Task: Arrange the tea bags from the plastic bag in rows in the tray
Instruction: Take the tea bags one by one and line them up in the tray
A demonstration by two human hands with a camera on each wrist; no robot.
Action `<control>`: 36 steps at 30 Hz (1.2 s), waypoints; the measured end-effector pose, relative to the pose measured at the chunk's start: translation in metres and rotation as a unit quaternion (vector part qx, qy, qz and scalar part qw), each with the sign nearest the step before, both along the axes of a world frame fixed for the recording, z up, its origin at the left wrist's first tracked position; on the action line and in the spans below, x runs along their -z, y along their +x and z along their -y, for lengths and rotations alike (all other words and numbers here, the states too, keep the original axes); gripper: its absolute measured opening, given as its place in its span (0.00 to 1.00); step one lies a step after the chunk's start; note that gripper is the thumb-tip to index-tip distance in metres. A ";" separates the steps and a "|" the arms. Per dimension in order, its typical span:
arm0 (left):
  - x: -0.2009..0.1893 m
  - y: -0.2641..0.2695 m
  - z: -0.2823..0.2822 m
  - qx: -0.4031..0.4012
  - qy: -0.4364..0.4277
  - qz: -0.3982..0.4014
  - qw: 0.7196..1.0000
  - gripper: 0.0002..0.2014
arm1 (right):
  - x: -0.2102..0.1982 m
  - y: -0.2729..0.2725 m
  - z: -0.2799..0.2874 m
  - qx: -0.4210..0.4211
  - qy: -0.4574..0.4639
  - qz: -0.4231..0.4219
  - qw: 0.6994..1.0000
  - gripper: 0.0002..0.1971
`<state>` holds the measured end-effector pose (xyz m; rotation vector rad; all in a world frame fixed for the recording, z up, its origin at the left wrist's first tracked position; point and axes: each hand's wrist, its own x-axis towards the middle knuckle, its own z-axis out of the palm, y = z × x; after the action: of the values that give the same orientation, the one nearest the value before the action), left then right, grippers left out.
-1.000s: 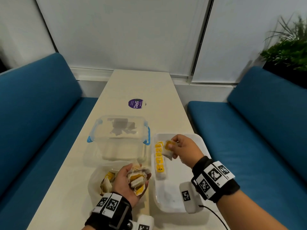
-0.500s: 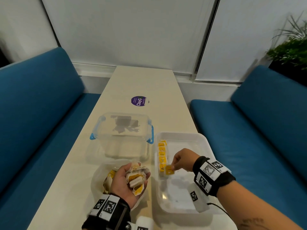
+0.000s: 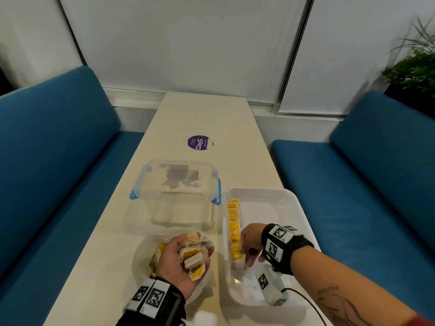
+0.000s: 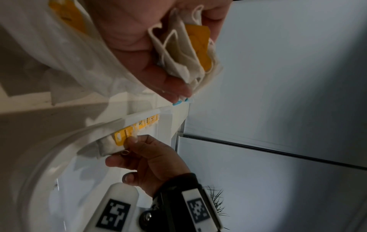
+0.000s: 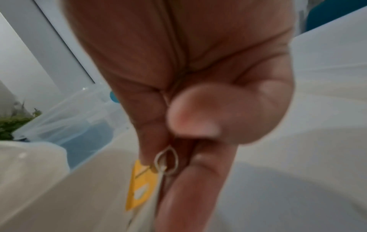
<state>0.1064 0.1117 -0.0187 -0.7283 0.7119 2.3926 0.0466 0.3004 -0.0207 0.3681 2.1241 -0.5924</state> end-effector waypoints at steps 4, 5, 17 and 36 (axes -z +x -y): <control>0.002 -0.001 0.001 -0.004 0.005 0.004 1.000 0.14 | 0.014 -0.013 0.004 0.020 0.036 -0.007 0.999 0.08; 0.002 -0.001 0.001 -0.005 0.007 0.004 1.000 0.14 | 0.016 -0.015 0.004 0.034 0.040 -0.005 0.999 0.10; 0.006 -0.004 0.009 -0.009 0.013 0.011 1.000 0.14 | 0.033 -0.027 0.009 0.038 0.057 0.001 0.998 0.14; -0.005 -0.016 -0.012 0.042 0.016 0.004 0.999 0.11 | -0.037 0.003 -0.012 0.019 -0.066 -0.309 0.949 0.07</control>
<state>0.0905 0.1234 -0.0141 -0.6803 0.6859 2.3198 0.0491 0.3129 0.0167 0.1544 2.6533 -0.9638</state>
